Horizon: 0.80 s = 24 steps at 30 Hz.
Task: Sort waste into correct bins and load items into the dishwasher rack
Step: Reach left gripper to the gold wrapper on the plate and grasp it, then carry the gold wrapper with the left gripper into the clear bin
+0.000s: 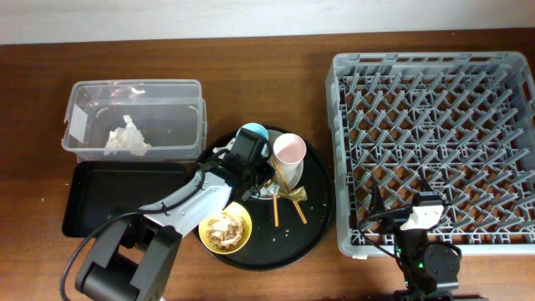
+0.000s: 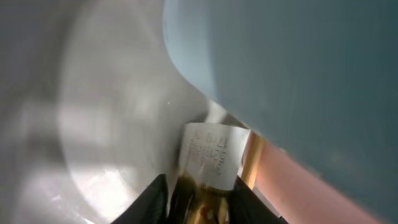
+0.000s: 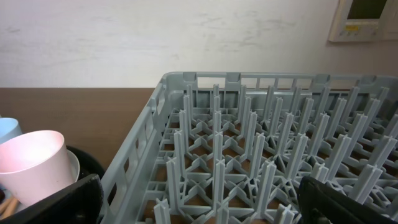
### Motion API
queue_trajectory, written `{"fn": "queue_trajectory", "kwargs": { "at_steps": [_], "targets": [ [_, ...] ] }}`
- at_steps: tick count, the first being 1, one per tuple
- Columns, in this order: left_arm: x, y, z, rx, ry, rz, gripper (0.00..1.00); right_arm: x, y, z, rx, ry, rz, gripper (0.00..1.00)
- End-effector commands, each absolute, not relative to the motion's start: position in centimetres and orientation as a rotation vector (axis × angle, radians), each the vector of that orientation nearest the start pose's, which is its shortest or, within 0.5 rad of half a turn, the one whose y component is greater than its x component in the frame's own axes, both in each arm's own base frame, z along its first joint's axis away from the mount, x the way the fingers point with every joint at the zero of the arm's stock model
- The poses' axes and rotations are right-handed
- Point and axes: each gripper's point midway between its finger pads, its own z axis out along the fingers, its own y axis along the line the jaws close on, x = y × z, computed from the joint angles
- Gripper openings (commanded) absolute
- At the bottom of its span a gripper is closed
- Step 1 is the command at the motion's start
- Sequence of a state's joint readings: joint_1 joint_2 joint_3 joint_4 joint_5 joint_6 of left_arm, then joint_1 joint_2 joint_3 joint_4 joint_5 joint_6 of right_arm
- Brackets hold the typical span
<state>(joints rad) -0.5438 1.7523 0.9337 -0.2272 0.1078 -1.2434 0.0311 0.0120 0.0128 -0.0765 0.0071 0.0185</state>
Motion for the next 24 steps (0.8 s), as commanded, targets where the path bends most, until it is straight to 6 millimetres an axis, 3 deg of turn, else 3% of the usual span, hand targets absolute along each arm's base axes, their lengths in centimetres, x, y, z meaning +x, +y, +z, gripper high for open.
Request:
{"fn": "queue_trajectory", "kwargs": {
  "at_steps": [1,4,7,9,10,11,12,14,16,18,19,21,22,24],
  "targets": [
    [33.2,-22.6,3.1,-0.916,2.663,-0.724,0.22,24.6,0.4,15.5,0.001,1.652,0.021,0.98],
    [33.6,-22.9,6.1,-0.813,2.610,-0.783,0.06,24.6,0.4,15.5,0.001,1.652,0.021,0.98],
    [33.6,-22.6,10.0,-0.722,2.537,-0.831,0.02,24.6,0.4,15.5,0.001,1.652,0.021,0.98],
    [33.8,-22.3,12.4,-0.579,2.488,-0.820,0.02,24.6,0.4,15.5,0.001,1.652,0.021,0.98],
    [33.9,-21.9,14.9,-0.459,2.427,-0.828,0.01,24.6,0.4,15.5,0.001,1.652,0.021,0.98],
    [34.1,-21.4,15.9,-0.426,2.399,-0.828,0.01,24.6,0.4,15.5,0.001,1.652,0.021,0.98],
    [34.4,-20.4,17.5,-0.415,2.351,-0.829,0.01,24.6,0.4,15.5,0.001,1.652,0.021,0.98],
    [36.0,-15.1,21.7,-0.500,2.191,-0.799,0.01,24.6,0.4,15.5,0.001,1.652,0.021,0.98],
    [37.5,-8.6,23.5,-0.661,2.063,-0.711,0.01,24.6,0.4,15.5,0.001,1.652,0.021,0.98],
    [38.6,-1.3,23.1,-0.855,1.969,-0.558,0.01,24.6,0.4,15.5,0.001,1.652,0.021,0.98],
    [38.8,1.1,22.5,-0.920,1.948,-0.503,0.01,24.6,0.4,15.5,0.001,1.652,0.021,0.98],
    [39.4,4.0,20.9,-1.008,1.934,-0.425,0.01,24.6,0.4,15.5,0.001,1.652,0.021,0.98],
    [40.4,5.7,19.0,-1.057,1.935,-0.378,0.01,24.6,0.4,15.5,0.001,1.652,0.021,0.98],
    [42.0,6.5,16.2,-1.086,1.956,-0.352,0.02,24.6,0.4,15.5,0.001,1.652,0.021,0.98]
  ]
}}
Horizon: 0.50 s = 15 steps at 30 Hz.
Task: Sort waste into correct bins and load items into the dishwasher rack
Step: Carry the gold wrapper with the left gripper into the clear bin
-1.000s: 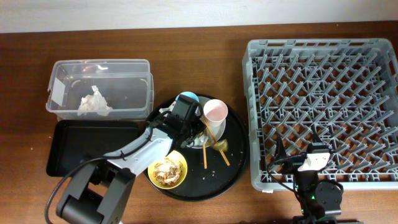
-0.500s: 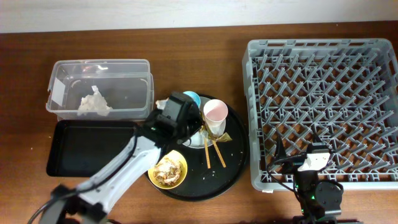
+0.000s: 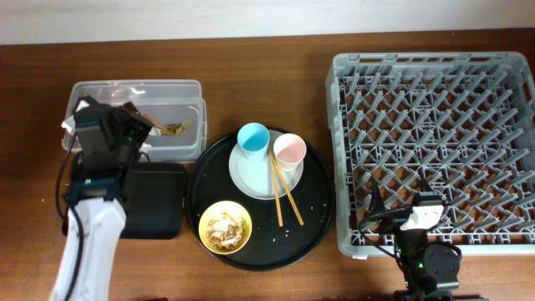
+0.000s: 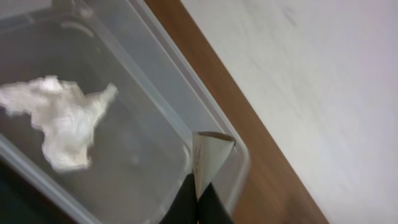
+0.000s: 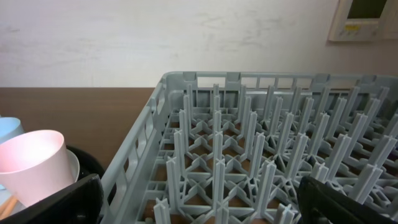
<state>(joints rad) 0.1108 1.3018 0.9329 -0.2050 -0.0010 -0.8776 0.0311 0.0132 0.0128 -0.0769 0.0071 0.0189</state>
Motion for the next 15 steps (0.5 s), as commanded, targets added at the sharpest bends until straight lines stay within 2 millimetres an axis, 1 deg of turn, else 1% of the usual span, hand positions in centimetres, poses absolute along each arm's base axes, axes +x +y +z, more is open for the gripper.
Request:
{"fn": "queue_trajectory", "kwargs": {
  "at_steps": [1,2,3,4,5,7,8,10,11,12,13,14,15],
  "targets": [
    [42.6,6.7,14.9,-1.097,1.965,-0.337,0.08,24.6,0.4,15.5,0.001,1.652,0.021,0.98],
    [43.1,6.9,13.7,-1.104,1.977,-0.329,0.12,24.6,0.4,15.5,0.001,1.652,0.021,0.98],
    [43.6,7.0,13.1,-1.054,1.999,-0.304,0.28,24.6,0.4,15.5,0.001,1.652,0.021,0.98],
    [44.0,7.0,13.1,-0.987,2.012,-0.278,0.50,24.6,0.4,15.5,0.001,1.652,0.021,0.99],
    [44.4,7.0,13.6,-0.926,2.011,-0.259,0.65,24.6,0.4,15.5,0.001,1.652,0.021,0.98],
    [44.6,7.1,14.9,-0.835,2.005,-0.228,0.77,24.6,0.4,15.5,0.001,1.652,0.021,0.98],
    [44.5,6.9,15.8,-0.796,1.997,-0.230,0.77,24.6,0.4,15.5,0.001,1.652,0.021,0.98],
    [44.3,5.2,18.5,-0.714,1.973,-0.331,0.73,24.6,0.4,15.5,0.001,1.652,0.021,0.98],
    [44.1,3.7,20.4,-0.649,1.954,-0.422,0.69,24.6,0.4,15.5,0.001,1.652,0.021,0.98],
    [43.6,1.9,22.4,-0.571,1.937,-0.524,0.67,24.6,0.4,15.5,0.001,1.652,0.021,0.98],
    [42.5,-0.5,24.7,-0.468,1.923,-0.642,0.67,24.6,0.4,15.5,0.001,1.652,0.021,0.98],
    [40.5,-2.9,26.5,-0.396,1.933,-0.718,0.66,24.6,0.4,15.5,0.001,1.652,0.021,0.98],
    [39.0,-4.2,26.7,-0.379,1.966,-0.739,0.65,24.6,0.4,15.5,0.001,1.652,0.021,0.98]
  ]
}}
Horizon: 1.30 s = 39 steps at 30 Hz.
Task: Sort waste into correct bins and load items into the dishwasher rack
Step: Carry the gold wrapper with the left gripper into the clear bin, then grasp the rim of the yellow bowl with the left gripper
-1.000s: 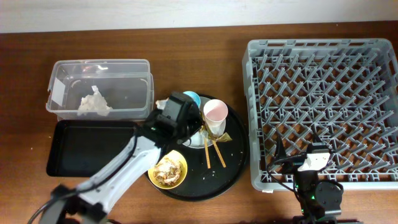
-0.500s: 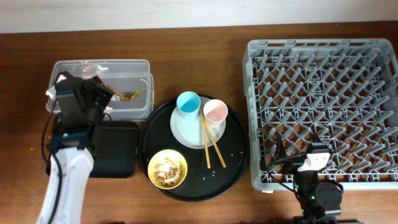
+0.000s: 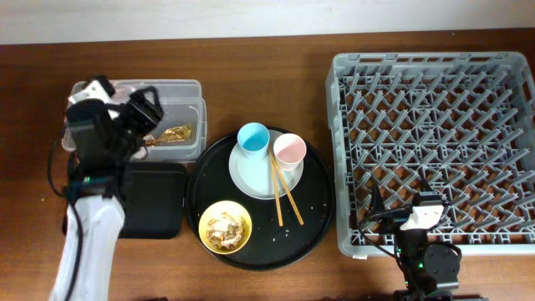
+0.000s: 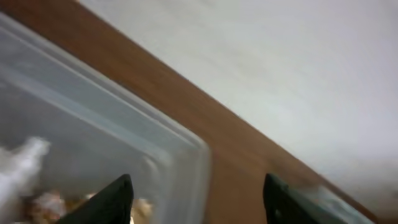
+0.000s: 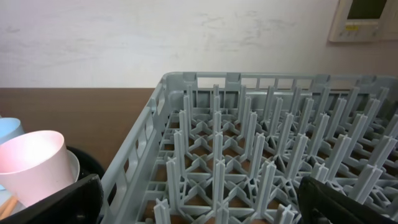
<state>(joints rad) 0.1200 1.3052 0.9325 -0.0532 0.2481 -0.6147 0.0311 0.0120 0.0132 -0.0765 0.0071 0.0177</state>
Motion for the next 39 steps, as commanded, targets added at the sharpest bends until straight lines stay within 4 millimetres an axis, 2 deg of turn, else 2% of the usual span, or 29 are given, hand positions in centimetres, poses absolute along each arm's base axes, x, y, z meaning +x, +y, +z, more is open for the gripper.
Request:
{"fn": "queue_trajectory", "kwargs": {
  "at_steps": [1,3,5,8,14,15,16,18,19,21,24,27,30,32,34,35,37,39],
  "targets": [
    [36.5,-6.1,26.1,-0.366,2.046,-0.765,0.62,24.6,0.4,15.5,0.001,1.652,0.021,0.98],
    [32.5,-9.4,24.1,-0.326,2.210,-0.813,0.61,24.6,0.4,15.5,0.001,1.652,0.021,0.98],
    [29.0,-12.4,21.3,-0.265,2.393,-0.803,0.55,24.6,0.4,15.5,0.001,1.652,0.021,0.98],
    [25.2,-14.7,18.3,-0.158,2.579,-0.710,0.55,24.6,0.4,15.5,0.001,1.652,0.021,0.98],
    [20.5,-19.8,13.5,-0.024,2.810,-0.551,0.55,24.6,0.4,15.5,0.001,1.652,0.021,0.98],
    [19.5,-20.6,12.1,0.034,2.870,-0.510,0.47,24.6,0.4,15.5,0.001,1.652,0.021,0.98],
    [18.9,-21.0,10.9,0.070,2.912,-0.466,0.44,24.6,0.4,15.5,0.001,1.652,0.021,0.98],
    [19.5,-20.0,8.0,0.088,2.941,-0.239,0.43,24.6,0.4,15.5,0.001,1.652,0.021,0.98],
    [20.0,-19.5,7.3,0.080,2.937,-0.171,0.43,24.6,0.4,15.5,0.001,1.652,0.021,0.98],
    [19.9,-19.6,7.2,0.082,2.945,-0.174,0.40,24.6,0.4,15.5,0.001,1.652,0.021,0.98],
    [18.0,-20.0,7.0,0.100,3.036,-0.238,0.38,24.6,0.4,15.5,0.001,1.652,0.021,0.98],
    [17.3,-17.5,6.7,0.093,3.063,-0.063,0.38,24.6,0.4,15.5,0.001,1.652,0.021,0.98],
    [15.9,-16.4,6.6,0.098,3.125,-0.006,0.37,24.6,0.4,15.5,0.001,1.652,0.021,0.98],
    [14.8,-15.8,6.6,0.099,3.172,0.024,0.33,24.6,0.4,15.5,0.001,1.652,0.021,0.98],
    [14.3,-15.3,6.7,0.099,3.194,0.060,0.20,24.6,0.4,15.5,0.001,1.652,0.021,0.98],
    [14.3,-15.2,6.7,0.099,3.194,0.063,0.20,24.6,0.4,15.5,0.001,1.652,0.021,0.98],
    [15.6,-15.4,6.6,0.097,3.128,0.070,0.20,24.6,0.4,15.5,0.001,1.652,0.021,0.98],
    [18.8,-17.0,6.9,0.082,2.982,-0.001,0.21,24.6,0.4,15.5,0.001,1.652,0.021,0.98]
  ]
}}
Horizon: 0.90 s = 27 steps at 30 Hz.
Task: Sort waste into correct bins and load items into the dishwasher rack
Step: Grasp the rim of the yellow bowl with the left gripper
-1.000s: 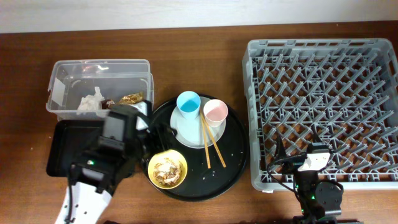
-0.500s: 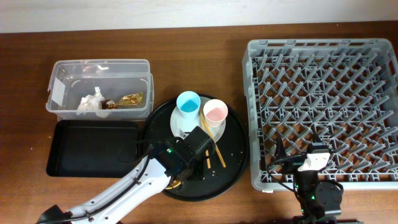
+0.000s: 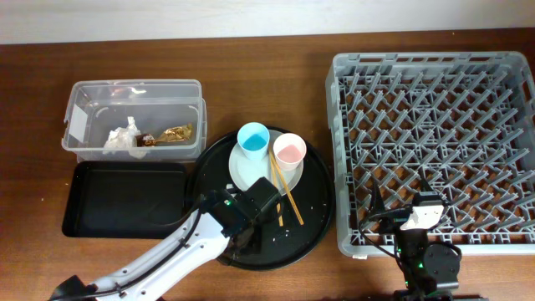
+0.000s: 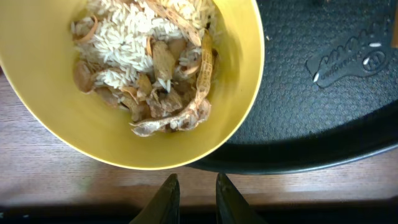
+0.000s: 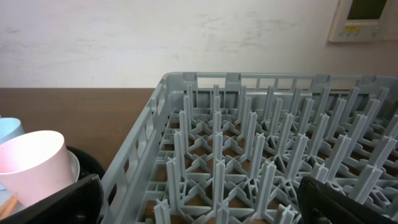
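Observation:
A yellow bowl (image 4: 124, 81) of rice and food scraps sits on the round black tray (image 3: 311, 226); in the overhead view my left arm covers it. My left gripper (image 4: 196, 188) hovers at the bowl's near rim, narrowly open, with only bare table between its fingers. A blue cup (image 3: 253, 138), a pink cup (image 3: 290, 150) and chopsticks (image 3: 288, 196) rest on a white plate (image 3: 244, 174). The clear bin (image 3: 134, 99) holds a tissue and a gold wrapper (image 3: 174, 132). My right gripper (image 5: 199, 205) stands wide open at the front edge of the grey dishwasher rack (image 3: 435, 142).
A black rectangular tray bin (image 3: 125, 199) lies in front of the clear bin, left of the round tray. Rice grains are scattered on the round tray. The rack's upright tines (image 5: 249, 155) fill the right side of the table.
My left gripper was wide open over the clear bin; it is now over the yellow bowl on the round tray, jaws much narrower. The gold wrapper stays in the bin. The right arm is unmoved.
My left gripper was shut on the gold wrapper on the plate beside the cups. It then held the wrapper above the clear bin. After that it was open and the wrapper lay in the bin. Now it hangs over the yellow bowl.

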### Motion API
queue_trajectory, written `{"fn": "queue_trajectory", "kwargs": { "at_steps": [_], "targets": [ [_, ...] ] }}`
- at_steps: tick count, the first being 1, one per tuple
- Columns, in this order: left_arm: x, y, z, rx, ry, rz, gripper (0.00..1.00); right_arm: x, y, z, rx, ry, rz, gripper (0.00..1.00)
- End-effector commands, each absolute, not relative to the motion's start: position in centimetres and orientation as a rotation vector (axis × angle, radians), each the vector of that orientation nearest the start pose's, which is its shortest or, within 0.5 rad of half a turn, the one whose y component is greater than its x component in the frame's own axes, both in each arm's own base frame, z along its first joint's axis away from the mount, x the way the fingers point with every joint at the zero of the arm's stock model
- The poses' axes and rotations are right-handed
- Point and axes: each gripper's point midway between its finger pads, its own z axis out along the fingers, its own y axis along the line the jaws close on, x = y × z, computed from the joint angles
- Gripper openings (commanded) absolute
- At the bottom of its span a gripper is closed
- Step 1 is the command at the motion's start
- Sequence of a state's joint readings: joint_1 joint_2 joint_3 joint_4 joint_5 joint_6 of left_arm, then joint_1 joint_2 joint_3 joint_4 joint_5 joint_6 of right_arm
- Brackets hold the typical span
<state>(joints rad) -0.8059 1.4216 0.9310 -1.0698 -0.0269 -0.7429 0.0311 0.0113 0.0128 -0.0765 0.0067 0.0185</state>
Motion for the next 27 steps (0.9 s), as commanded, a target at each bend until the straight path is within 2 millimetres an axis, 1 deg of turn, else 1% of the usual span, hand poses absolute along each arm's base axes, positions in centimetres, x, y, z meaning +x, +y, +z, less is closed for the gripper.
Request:
{"fn": "queue_trajectory", "kwargs": {
  "at_steps": [1,2,3,4,5,7,8,9,10,11,12,13,15,17,19,21,24,25,27],
  "targets": [
    [20.0,-18.0,7.1,0.074,2.932,-0.055,0.21,24.6,0.4,15.5,0.001,1.652,0.021,0.98],
    [21.3,-18.5,7.5,0.062,2.870,-0.072,0.20,24.6,0.4,15.5,0.001,1.652,0.021,0.98],
    [22.9,-18.0,7.9,0.019,2.786,-0.023,0.20,24.6,0.4,15.5,0.001,1.652,0.021,0.98],
    [23.5,-17.4,8.1,-0.058,2.750,0.019,0.20,24.6,0.4,15.5,0.001,1.652,0.021,0.99],
    [23.9,-16.9,8.2,-0.130,2.720,0.045,0.21,24.6,0.4,15.5,0.001,1.652,0.021,0.98],
    [24.1,-16.7,8.1,-0.248,2.702,0.038,0.21,24.6,0.4,15.5,0.001,1.652,0.021,0.98],
    [24.6,-16.4,8.2,-0.335,2.661,0.054,0.27,24.6,0.4,15.5,0.001,1.652,0.021,0.98],
    [24.9,-16.2,8.2,-0.385,2.636,0.061,0.29,24.6,0.4,15.5,0.001,1.652,0.021,0.98],
    [25.2,-16.1,8.2,-0.447,2.613,0.056,0.30,24.6,0.4,15.5,0.001,1.652,0.021,0.98],
    [25.5,-16.4,8.1,-0.527,2.589,0.022,0.32,24.6,0.4,15.5,0.001,1.652,0.021,0.98],
    [25.7,-16.6,7.9,-0.632,2.564,-0.009,0.40,24.6,0.4,15.5,0.001,1.652,0.021,0.98],
    [25.8,-16.8,7.6,-0.693,2.552,-0.027,0.42,24.6,0.4,15.5,0.001,1.652,0.021,0.98],
    [25.5,-17.5,7.2,-0.704,2.587,-0.068,0.42,24.6,0.4,15.5,0.001,1.652,0.021,0.98],
    [25.3,-17.6,7.1,-0.703,2.601,-0.072,0.42,24.6,0.4,15.5,0.001,1.652,0.021,0.98],
    [25.2,-17.6,6.6,-0.702,2.611,-0.054,0.41,24.6,0.4,15.5,0.001,1.652,0.021,0.98],
    [24.7,-17.8,5.3,-0.699,2.663,-0.030,0.41,24.6,0.4,15.5,0.001,1.652,0.021,0.98],
    [24.3,-17.5,4.6,-0.696,2.684,0.012,0.41,24.6,0.4,15.5,0.001,1.652,0.021,0.98],
    [24.1,-17.4,4.5,-0.695,2.694,0.023,0.35,24.6,0.4,15.5,0.001,1.652,0.021,0.98],
    [23.8,-17.6,4.3,-0.697,2.717,0.013,0.29,24.6,0.4,15.5,0.001,1.652,0.021,0.98]
  ]
}}
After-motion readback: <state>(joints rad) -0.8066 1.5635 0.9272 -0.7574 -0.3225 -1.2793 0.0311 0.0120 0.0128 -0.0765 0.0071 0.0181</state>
